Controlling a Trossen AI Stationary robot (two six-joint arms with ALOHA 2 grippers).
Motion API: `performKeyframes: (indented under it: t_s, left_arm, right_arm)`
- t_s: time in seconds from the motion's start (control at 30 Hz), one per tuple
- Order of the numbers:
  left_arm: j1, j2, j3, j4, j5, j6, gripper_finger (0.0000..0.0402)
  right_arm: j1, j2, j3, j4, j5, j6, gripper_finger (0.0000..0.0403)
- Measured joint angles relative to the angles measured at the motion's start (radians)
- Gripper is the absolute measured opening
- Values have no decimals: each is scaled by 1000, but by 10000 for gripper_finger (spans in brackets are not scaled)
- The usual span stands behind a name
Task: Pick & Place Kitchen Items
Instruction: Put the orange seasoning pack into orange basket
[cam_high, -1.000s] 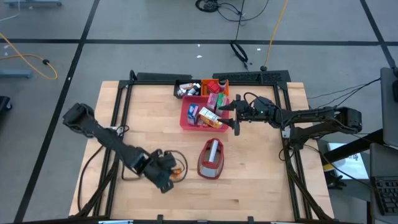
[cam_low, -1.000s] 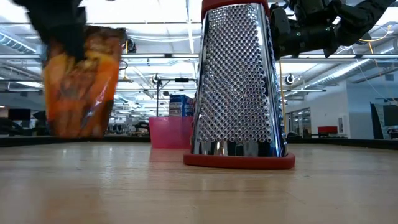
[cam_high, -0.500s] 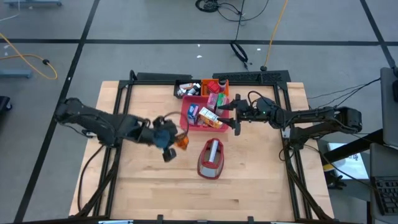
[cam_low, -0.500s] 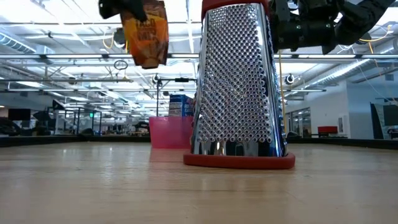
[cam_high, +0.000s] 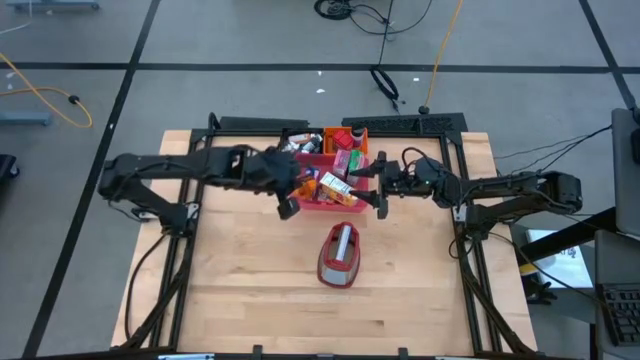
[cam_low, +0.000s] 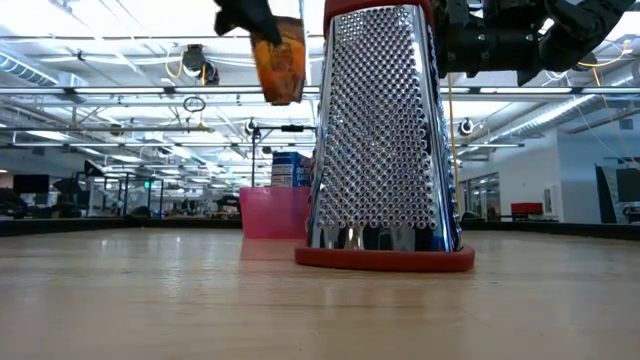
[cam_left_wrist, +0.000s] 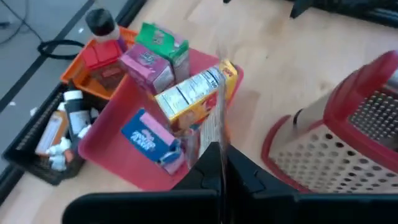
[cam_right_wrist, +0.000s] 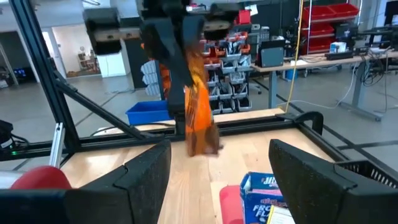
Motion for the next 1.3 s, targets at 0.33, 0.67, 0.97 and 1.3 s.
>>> performKeyframes:
  t_s: [0.33,0.67,0.97,1.3]
  left_arm:
    - [72,178,167,33,101,139,0]
    - [84,369,398,19,172,259,0]
    - [84,439,500,19,184,295,0]
    - [84,440,500,15,204,298,0]
  right_arm:
    - [0,0,0,32,1,-2,263]
    - [0,0,0,51,2,-2,262]
    - [0,0,0,11,2,-40,182]
    - [0,0,0,8,2,-73,10]
